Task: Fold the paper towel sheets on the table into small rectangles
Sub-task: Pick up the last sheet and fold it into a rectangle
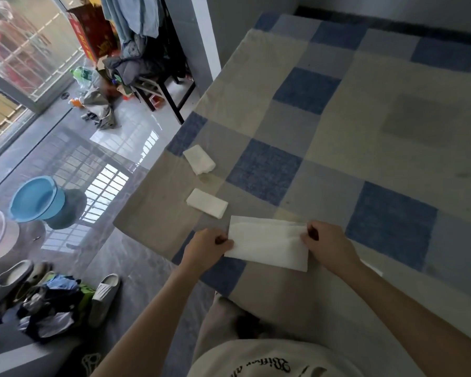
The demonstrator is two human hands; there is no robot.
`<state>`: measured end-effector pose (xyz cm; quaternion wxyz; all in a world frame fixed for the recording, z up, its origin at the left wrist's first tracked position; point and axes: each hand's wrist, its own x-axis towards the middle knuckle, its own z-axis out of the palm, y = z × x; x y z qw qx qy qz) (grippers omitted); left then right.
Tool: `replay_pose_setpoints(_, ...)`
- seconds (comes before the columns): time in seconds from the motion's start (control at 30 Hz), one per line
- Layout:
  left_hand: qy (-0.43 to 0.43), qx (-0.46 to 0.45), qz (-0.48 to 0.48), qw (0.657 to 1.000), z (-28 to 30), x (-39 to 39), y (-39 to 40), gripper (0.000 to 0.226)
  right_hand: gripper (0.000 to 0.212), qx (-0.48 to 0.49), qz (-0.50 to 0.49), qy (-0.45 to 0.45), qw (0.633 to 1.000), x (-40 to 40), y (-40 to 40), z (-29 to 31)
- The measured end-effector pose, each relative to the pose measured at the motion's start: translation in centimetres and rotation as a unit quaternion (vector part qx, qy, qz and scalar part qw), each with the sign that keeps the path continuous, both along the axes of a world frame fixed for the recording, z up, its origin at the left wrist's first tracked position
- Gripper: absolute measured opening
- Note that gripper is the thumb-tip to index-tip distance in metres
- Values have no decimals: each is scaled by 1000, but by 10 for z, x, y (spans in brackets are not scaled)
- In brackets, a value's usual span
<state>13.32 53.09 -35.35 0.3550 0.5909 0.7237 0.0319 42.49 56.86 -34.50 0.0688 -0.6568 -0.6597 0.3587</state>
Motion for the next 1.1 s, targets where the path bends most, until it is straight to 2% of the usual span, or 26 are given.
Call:
replay_pose_setpoints(0.37, 24, 70, 38, 997, -4, 6, -3, 21, 20, 15, -26, -41, 999, -6, 6, -9)
replay_pose_setpoints(0.57, 73, 79, 72, 992, 1, 17, -5, 20, 22, 22, -7, -55, 998, -4, 5, -14)
replay_pose_setpoints(0.63, 99, 109, 72, 986, 6, 26, -6, 17, 22, 25, -4, -63, 998, -5, 5, -14)
replay_pose_setpoints(0.7, 142, 165, 13, 976, 11, 39, -8, 10, 22, 24, -7, -70, 997, -6, 5, -14)
replay_pose_setpoints(0.77, 117, 200, -79, 970, 16, 58, -12, 11, 22, 21, -11, -75, 997, -7, 5, -15)
replay_pose_setpoints(0.83, 76, 191, -146, 968, 14, 77, -17, 25, 22, 19, -12, -76, 997, -7, 5, -14)
replay_pose_setpoints(0.97, 94, 144, -167, 971, -10, 89, -21, 48, 22, 16, -5, -81, 997, -8, 6, -13)
replay_pose_setpoints(1.1, 95, 111, -194, 970, -25, 78, -25, 58, 17, 9, -3, -81, 997, -8, 8, -15)
